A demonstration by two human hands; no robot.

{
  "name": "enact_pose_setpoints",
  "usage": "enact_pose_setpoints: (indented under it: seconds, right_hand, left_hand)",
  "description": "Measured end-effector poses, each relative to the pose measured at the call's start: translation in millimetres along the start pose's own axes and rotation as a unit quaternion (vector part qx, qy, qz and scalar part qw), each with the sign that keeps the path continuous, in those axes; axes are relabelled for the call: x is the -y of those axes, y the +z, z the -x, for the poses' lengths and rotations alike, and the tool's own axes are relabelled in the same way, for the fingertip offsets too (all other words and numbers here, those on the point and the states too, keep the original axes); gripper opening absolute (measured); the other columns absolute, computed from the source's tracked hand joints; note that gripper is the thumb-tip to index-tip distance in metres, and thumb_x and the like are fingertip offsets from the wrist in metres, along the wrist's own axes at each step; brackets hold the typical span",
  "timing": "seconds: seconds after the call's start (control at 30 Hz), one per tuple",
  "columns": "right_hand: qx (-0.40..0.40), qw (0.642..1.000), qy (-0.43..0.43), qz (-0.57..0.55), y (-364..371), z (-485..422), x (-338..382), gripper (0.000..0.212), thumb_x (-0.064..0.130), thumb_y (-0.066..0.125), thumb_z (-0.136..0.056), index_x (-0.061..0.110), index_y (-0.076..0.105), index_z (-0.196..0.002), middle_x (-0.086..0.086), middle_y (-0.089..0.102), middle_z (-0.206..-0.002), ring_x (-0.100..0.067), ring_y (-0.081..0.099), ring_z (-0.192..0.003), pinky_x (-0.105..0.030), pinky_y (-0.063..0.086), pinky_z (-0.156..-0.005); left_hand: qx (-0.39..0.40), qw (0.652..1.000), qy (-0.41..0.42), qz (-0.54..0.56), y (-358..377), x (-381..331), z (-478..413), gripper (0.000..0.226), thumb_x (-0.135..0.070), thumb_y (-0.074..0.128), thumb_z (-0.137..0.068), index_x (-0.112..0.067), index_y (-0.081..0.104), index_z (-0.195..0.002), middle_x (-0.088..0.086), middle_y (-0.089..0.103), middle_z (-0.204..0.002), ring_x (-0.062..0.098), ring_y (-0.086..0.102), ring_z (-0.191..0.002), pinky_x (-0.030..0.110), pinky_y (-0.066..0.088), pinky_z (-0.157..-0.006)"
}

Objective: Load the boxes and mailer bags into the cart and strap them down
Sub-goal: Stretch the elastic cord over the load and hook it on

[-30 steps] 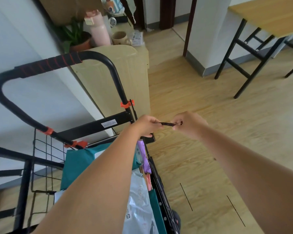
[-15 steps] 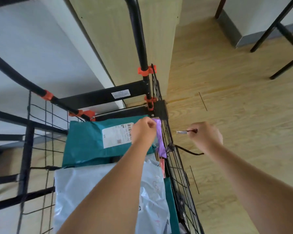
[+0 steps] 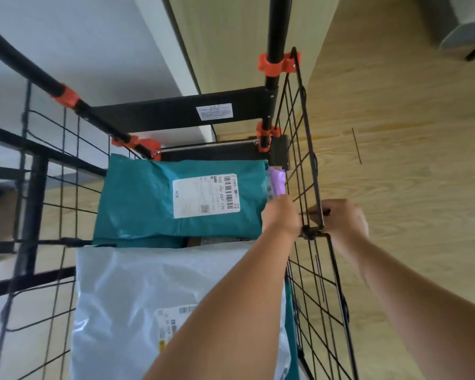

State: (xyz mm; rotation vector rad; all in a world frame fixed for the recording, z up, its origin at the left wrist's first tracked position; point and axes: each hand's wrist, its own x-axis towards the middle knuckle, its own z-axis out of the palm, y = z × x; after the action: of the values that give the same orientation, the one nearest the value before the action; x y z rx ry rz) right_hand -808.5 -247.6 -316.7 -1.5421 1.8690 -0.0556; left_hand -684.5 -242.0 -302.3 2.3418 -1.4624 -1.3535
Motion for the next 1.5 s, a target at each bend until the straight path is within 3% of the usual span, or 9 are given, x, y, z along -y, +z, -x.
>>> enact_pose_setpoints:
  seconds: [0.33, 0.47, 0.6, 0.83, 0.93, 1.17, 1.3, 1.4, 1.5]
  right_hand:
    - [0.001, 0.999, -0.035, 0.011, -9.7, -1.4, 4.1, 0.016, 0.024, 0.067, -0.089, 0.036, 0.077, -0.086, 0.026, 0.056, -0.063, -0.003, 0.059, -0.068, -0.027, 0.051, -0.058]
    - [0.014, 0.999, -0.045, -0.001, -14.9, 0.1, 8.1, 0.017, 0.022, 0.067, -0.088, 0.036, 0.075, -0.081, 0.017, 0.067, -0.078, -0.006, 0.060, -0.074, -0.029, 0.053, -0.065]
    - [-0.016, 0.997, -0.060, -0.048, -19.3, 1.9, 11.4, 0.021, 0.016, 0.059, -0.094, 0.029, 0.075, -0.096, 0.019, 0.065, -0.088, 0.002, 0.055, -0.069, -0.016, 0.042, -0.057]
    - [-0.057, 0.990, -0.027, -0.123, -44.7, 11.9, 35.2, 0.028, 0.014, 0.042, -0.100, 0.031, 0.064, -0.104, 0.007, 0.069, -0.078, -0.023, 0.066, -0.062, -0.042, 0.056, -0.054]
    - [-0.059, 0.995, -0.035, -0.076, -46.8, 18.8, 44.4, 0.027, 0.021, 0.038, -0.102, 0.029, 0.063, -0.112, 0.006, 0.067, -0.076, -0.017, 0.061, -0.056, -0.034, 0.047, -0.047]
    - [-0.158, 0.972, -0.165, 0.062, -56.7, 28.2, 79.0, 0.028, 0.014, 0.042, -0.100, 0.011, 0.063, -0.118, -0.001, 0.060, -0.099, -0.015, 0.053, -0.093, -0.022, 0.040, -0.065]
    - [-0.251, 0.911, -0.318, 0.077, -59.9, 41.8, 94.0, 0.018, 0.003, 0.057, -0.090, 0.007, 0.067, -0.105, -0.007, 0.062, -0.094, -0.025, 0.057, -0.091, -0.029, 0.048, -0.054]
    - [-0.166, 0.879, -0.429, 0.123, -39.3, 50.2, 129.8, 0.016, 0.011, 0.064, -0.089, 0.012, 0.069, -0.105, -0.003, 0.066, -0.092, -0.022, 0.061, -0.084, -0.034, 0.053, -0.060]
    - [0.016, 0.898, -0.388, 0.208, 1.4, 54.4, 174.6, 0.030, 0.034, 0.058, -0.094, 0.025, 0.061, -0.122, 0.002, 0.066, -0.113, -0.022, 0.063, -0.100, -0.038, 0.054, -0.078]
  left_hand:
    - [-0.023, 0.980, -0.108, 0.166, -2.4, -3.5, 5.0, 0.025, -0.009, 0.050, -0.095, -0.006, 0.065, -0.114, 0.010, 0.067, -0.109, 0.020, 0.060, -0.087, 0.023, 0.045, -0.062]
    - [-0.042, 0.967, -0.121, 0.219, -10.9, -2.7, 7.2, 0.023, -0.009, 0.060, -0.089, -0.013, 0.072, -0.108, 0.007, 0.071, -0.106, 0.022, 0.067, -0.095, 0.031, 0.056, -0.082]
    - [-0.101, 0.968, -0.125, 0.194, -15.6, -0.9, 9.8, 0.016, -0.014, 0.067, -0.087, -0.020, 0.077, -0.098, 0.000, 0.074, -0.096, 0.015, 0.066, -0.086, 0.022, 0.051, -0.063]
    - [-0.188, 0.955, -0.130, 0.189, -51.0, 9.3, 19.7, 0.020, -0.016, 0.058, -0.089, -0.017, 0.074, -0.076, -0.002, 0.070, -0.073, 0.012, 0.061, -0.064, 0.019, 0.036, -0.044]
    - [-0.216, 0.942, -0.140, 0.214, -67.6, 19.7, 23.1, 0.020, -0.016, 0.058, -0.089, -0.015, 0.076, -0.082, 0.000, 0.072, -0.078, 0.012, 0.063, -0.066, 0.018, 0.037, -0.045]
    - [-0.272, 0.912, -0.162, 0.260, -98.2, 41.8, 36.2, 0.030, -0.016, 0.054, -0.092, -0.023, 0.063, -0.064, -0.007, 0.061, -0.062, 0.012, 0.063, -0.061, 0.017, 0.037, -0.039]
    - [-0.285, 0.909, -0.173, 0.252, -112.9, 56.4, 39.9, 0.027, -0.015, 0.050, -0.091, -0.019, 0.072, -0.075, -0.003, 0.067, -0.073, 0.014, 0.059, -0.060, 0.015, 0.033, -0.033]
    - [-0.284, 0.907, -0.187, 0.247, -120.3, 68.7, 39.1, 0.031, -0.014, 0.049, -0.088, -0.018, 0.063, -0.061, -0.004, 0.062, -0.064, 0.018, 0.057, -0.062, 0.020, 0.034, -0.040]
    - [-0.281, 0.903, -0.203, 0.252, -129.8, 83.7, 43.5, 0.033, -0.013, 0.048, -0.087, -0.014, 0.059, -0.056, 0.001, 0.061, -0.061, 0.022, 0.056, -0.063, 0.024, 0.036, -0.046]
